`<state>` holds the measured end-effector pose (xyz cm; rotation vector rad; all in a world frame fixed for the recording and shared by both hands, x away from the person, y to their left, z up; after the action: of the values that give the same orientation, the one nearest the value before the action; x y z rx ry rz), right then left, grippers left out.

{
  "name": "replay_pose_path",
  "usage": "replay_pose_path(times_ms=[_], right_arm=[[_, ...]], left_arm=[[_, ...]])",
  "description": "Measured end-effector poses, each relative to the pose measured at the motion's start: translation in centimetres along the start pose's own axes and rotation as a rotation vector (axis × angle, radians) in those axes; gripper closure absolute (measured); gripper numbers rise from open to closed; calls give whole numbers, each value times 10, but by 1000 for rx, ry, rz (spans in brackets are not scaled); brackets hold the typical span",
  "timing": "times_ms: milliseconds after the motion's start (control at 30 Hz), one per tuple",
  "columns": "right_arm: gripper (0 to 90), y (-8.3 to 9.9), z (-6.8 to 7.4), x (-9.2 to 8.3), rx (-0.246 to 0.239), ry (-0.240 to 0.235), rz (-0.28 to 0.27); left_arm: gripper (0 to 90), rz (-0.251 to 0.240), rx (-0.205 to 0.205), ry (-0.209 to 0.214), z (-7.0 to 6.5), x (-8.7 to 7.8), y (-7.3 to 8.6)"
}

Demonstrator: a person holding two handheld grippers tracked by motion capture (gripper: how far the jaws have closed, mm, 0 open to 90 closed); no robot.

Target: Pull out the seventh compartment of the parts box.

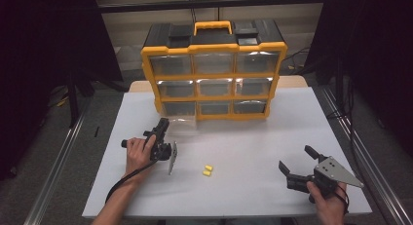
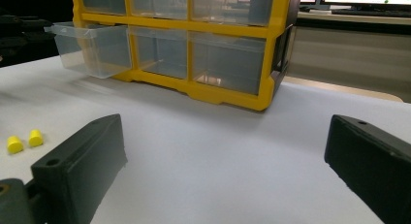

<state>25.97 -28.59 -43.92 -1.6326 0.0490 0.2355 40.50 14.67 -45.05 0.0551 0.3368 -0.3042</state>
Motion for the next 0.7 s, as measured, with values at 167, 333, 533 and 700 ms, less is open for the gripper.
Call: replay_pose_path(times_ms=[167,333,533,700], right_arm=[[10,0,0,0,1,1,0],[10,0,0,0,1,2,-1],[10,0,1,0,2,0,-2],[10,0,1,1,0,0,-2]], left_arm=[[798,-12,-2,-4,-1,-4,-1],[798,-16,12,-8,-3,-11,-2],[798,-26,-2,-2,-4,-16,-2],[797,-31,1,0,-5,-20,-2]])
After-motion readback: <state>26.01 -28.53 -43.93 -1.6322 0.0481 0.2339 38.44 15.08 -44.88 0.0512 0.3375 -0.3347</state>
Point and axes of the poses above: each handheld gripper's, and its own axes: x roughly forward along the jaws, y roughly out of its underside, z roughly to its left, the point moved 2 cm from there along x, roughly forward along the jaws, and after that the axes turned 15 degrees about y, right-handed, at the moved point
